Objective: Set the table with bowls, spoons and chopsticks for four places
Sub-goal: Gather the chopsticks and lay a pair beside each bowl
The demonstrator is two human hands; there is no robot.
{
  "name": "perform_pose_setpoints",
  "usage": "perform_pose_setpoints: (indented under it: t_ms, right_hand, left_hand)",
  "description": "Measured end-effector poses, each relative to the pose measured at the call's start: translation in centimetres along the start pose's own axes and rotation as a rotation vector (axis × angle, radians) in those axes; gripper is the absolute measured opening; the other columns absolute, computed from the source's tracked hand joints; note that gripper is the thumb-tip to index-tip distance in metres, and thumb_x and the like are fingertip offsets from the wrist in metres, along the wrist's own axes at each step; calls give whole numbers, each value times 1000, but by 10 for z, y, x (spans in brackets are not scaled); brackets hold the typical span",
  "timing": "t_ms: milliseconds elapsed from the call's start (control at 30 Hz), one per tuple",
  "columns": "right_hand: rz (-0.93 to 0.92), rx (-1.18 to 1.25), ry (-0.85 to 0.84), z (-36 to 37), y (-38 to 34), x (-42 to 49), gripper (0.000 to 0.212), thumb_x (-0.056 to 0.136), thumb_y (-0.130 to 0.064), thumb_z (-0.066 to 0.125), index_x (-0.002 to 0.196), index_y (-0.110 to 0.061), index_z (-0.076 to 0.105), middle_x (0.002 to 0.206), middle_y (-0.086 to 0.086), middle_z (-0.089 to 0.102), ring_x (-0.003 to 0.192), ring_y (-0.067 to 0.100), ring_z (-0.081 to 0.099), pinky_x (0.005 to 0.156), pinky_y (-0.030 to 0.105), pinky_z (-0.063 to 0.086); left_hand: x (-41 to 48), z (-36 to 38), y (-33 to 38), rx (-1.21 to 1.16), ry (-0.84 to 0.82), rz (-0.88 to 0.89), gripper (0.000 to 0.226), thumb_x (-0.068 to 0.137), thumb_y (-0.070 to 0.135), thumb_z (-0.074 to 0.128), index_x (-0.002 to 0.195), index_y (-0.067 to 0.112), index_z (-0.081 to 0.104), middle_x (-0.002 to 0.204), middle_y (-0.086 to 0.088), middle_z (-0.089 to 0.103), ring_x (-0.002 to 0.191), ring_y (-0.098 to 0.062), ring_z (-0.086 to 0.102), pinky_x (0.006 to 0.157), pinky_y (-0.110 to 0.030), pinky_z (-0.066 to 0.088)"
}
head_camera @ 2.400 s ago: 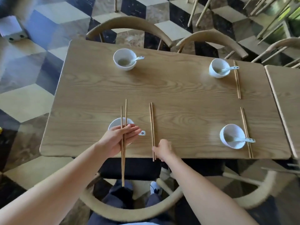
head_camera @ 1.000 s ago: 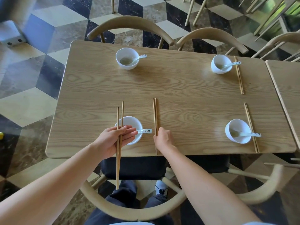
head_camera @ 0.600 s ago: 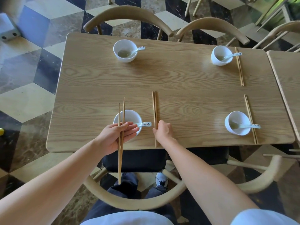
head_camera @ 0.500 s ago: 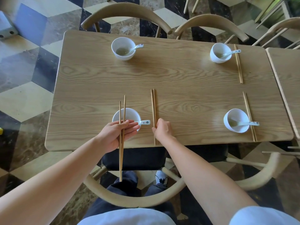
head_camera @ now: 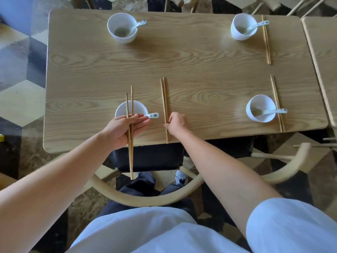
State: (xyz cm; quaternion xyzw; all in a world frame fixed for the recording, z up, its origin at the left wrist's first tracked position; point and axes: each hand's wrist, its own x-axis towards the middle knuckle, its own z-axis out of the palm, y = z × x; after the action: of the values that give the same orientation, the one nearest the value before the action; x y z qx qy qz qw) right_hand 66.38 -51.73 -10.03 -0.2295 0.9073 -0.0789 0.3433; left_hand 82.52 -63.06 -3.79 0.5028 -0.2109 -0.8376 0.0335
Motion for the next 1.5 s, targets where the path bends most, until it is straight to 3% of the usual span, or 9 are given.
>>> perform_pose_setpoints:
  t_ms: [167, 300, 567, 733, 1000, 1133, 1267, 1400, 1500]
  right_hand:
    - [-5, 16, 25, 0, 1, -1, 26, 92, -25, 69, 109, -5, 65, 112, 14, 64, 97, 27, 66, 80, 35, 56]
    - [0, 43, 35, 0, 1, -1, 24, 93, -25, 68, 108, -6, 65, 110, 13, 63, 92, 25, 65, 67, 30, 46]
    - [4, 45, 60, 5, 2, 0, 23, 93, -24, 68, 107, -6, 65, 109, 13, 62, 85, 24, 59, 67, 29, 43]
    - [28, 83, 70, 8, 5, 2, 14, 93, -20, 66, 97, -7, 63, 105, 9, 62, 78, 21, 54, 59, 26, 38]
    - [18, 59, 53, 9, 1, 3, 23, 91, -28, 69, 97, -6, 65, 100, 10, 62, 79, 25, 57, 64, 28, 42]
    - [18, 56, 116, 3, -4, 8, 28, 90, -33, 69, 79, -12, 54, 84, 5, 51, 73, 22, 53, 56, 26, 39]
    - [-4, 121, 211, -12, -21, 28, 28, 89, -30, 69, 78, -15, 49, 83, 4, 54, 72, 21, 52, 48, 21, 30]
    - [-14, 127, 258, -20, -41, 47, 24, 88, -32, 68, 81, -16, 51, 96, 11, 68, 83, 28, 61, 65, 25, 36]
    - [-16, 114, 270, -18, -46, 55, 22, 87, -31, 68, 88, -10, 60, 100, 13, 70, 92, 31, 66, 66, 26, 37]
  left_hand:
    - [1, 3, -10, 13, 12, -19, 26, 103, 8, 51, 121, -6, 63, 116, -21, 74, 106, -29, 73, 81, -39, 63]
    - [2, 8, -15, 27, 1, -22, 25, 104, 8, 49, 120, -5, 64, 114, -20, 75, 104, -27, 74, 77, -37, 63]
    - [2, 8, -13, 32, 5, -32, 28, 105, 9, 47, 123, -5, 62, 115, -20, 75, 104, -27, 74, 77, -36, 63]
    - [3, 8, -10, 28, 18, -33, 29, 105, 9, 48, 126, -6, 61, 116, -21, 74, 105, -28, 74, 76, -36, 63]
    - [3, 6, -8, 37, 12, -31, 29, 103, 9, 50, 125, -6, 61, 116, -20, 74, 106, -28, 74, 80, -38, 63]
    - [1, 8, -5, 33, 5, -27, 28, 104, 9, 49, 125, -6, 61, 116, -20, 74, 106, -28, 74, 80, -38, 63]
    - [0, 8, 2, 7, -7, -3, 28, 104, 8, 48, 125, -7, 60, 116, -21, 74, 106, -28, 74, 77, -36, 63]
    - [2, 9, 10, 2, -22, -2, 29, 104, 8, 48, 125, -8, 60, 117, -22, 73, 108, -30, 73, 78, -35, 63]
    - [4, 7, 15, -1, -43, -13, 28, 104, 7, 47, 124, -7, 61, 117, -22, 73, 109, -31, 72, 78, -36, 63]
